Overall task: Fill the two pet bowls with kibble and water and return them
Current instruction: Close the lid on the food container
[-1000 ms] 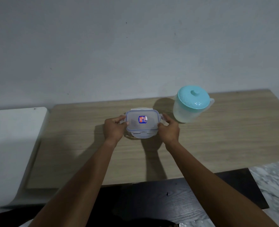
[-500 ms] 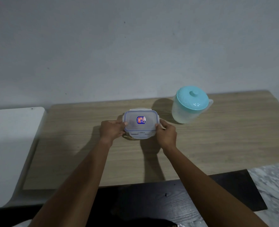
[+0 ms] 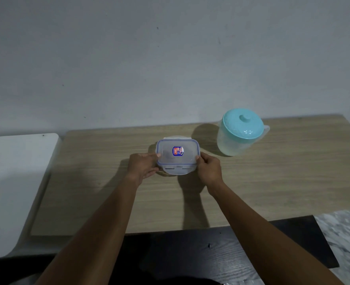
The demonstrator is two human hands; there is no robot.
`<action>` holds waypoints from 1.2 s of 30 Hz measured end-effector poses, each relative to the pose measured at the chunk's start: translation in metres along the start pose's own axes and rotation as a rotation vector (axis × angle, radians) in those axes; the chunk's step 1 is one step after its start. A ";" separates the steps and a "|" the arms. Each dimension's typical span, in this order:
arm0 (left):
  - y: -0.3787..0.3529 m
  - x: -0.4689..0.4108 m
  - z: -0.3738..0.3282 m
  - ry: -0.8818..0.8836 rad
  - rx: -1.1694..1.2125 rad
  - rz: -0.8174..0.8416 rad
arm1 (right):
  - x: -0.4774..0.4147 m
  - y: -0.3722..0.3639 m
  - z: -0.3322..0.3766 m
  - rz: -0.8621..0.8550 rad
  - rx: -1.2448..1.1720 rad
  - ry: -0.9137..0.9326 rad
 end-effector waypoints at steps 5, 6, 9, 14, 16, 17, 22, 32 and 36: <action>-0.002 -0.001 0.001 -0.087 -0.155 -0.050 | -0.004 0.009 0.009 0.088 0.195 0.042; -0.002 -0.002 0.002 -0.131 -0.207 -0.058 | -0.006 0.013 0.012 0.123 0.251 0.052; 0.002 0.000 -0.002 -0.348 -0.477 -0.164 | -0.017 0.024 0.018 0.179 0.383 0.084; -0.003 0.000 -0.030 -0.603 -0.888 0.118 | -0.037 0.026 0.055 0.544 0.758 0.306; -0.008 0.000 -0.038 -0.572 -1.112 0.232 | -0.046 0.018 0.066 0.681 1.050 0.385; -0.010 -0.001 -0.041 -0.560 -1.180 0.251 | -0.051 0.013 0.065 0.704 1.133 0.403; -0.016 -0.011 -0.041 -0.566 -1.245 0.215 | -0.062 0.004 0.055 0.656 1.081 0.408; -0.015 -0.012 -0.036 -0.641 -1.235 0.189 | -0.061 0.004 0.051 0.631 1.033 0.441; -0.015 -0.013 -0.034 -0.684 -1.241 0.174 | -0.058 0.005 0.050 0.614 1.024 0.454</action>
Point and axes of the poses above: each hand's wrist, its own x-axis away from the middle knuckle, its own y-axis out of the back of the hand, z = x × y, the point moved 1 cm from there along -x, towards the middle knuckle, and after that the axes turned 1 degree about -x, right-handed, at the moved point
